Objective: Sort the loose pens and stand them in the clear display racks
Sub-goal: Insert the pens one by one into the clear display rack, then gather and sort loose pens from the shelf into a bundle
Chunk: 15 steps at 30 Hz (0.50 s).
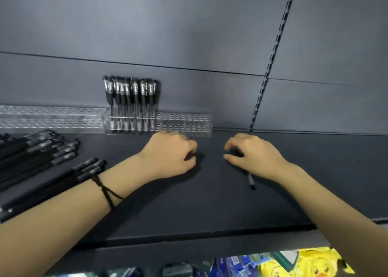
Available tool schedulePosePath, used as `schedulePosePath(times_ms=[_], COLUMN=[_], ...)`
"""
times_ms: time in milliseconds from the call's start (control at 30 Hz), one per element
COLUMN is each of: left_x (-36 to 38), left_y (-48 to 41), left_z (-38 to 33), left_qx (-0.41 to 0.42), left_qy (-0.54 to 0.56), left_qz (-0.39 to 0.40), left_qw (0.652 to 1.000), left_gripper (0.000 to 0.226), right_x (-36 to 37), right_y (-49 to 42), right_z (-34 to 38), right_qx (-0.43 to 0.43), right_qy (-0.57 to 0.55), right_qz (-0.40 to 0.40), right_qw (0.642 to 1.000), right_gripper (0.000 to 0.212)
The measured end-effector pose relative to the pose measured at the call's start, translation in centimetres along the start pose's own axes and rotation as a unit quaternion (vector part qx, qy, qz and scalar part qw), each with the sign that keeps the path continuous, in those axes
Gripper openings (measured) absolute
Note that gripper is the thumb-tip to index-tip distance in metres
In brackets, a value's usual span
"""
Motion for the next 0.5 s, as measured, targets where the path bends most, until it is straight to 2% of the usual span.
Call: schedulePosePath(times_ms=[100, 200, 367, 500], left_x=[1.4, 1.7, 1.8, 2.1], left_y=[-1.8, -3.5, -5.7, -8.1], left_z=[-4.2, -7.2, -9.3, -9.4], left_qx=[-0.019, -0.049, -0.095, -0.124], left_qy=[-0.002, -0.006, -0.014, 0.010], left_qz=[0.007, -0.026, -0.038, -0.033], left_qw=[1.000, 0.998, 0.995, 0.992], left_gripper=[0.037, 0.041, 0.047, 0.042], right_x=[-0.9, -1.4, -0.9, 1.5], right_y=[1.3, 1.6, 1.4, 1.2], right_z=[-4.3, -8.1, -11.3, -12.6], right_qx=[-0.010, -0.012, 0.003, 0.037], right_qy=[-0.024, -0.057, -0.092, -0.122], right_qz=[-0.001, 0.019, 0.075, 0.154], right_qw=[1.000, 0.998, 0.993, 0.980], right_gripper=[0.020, 0.021, 0.037, 0.047])
Point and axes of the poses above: each hand's wrist, its own y-axis away from the middle knuckle, its own x-axis out of the palm, z = x × y, the point moved 9 cm from there along -y, towards the middle knuckle, and after that the axes turned 3 degrees about -z, right-handed, at the moved point
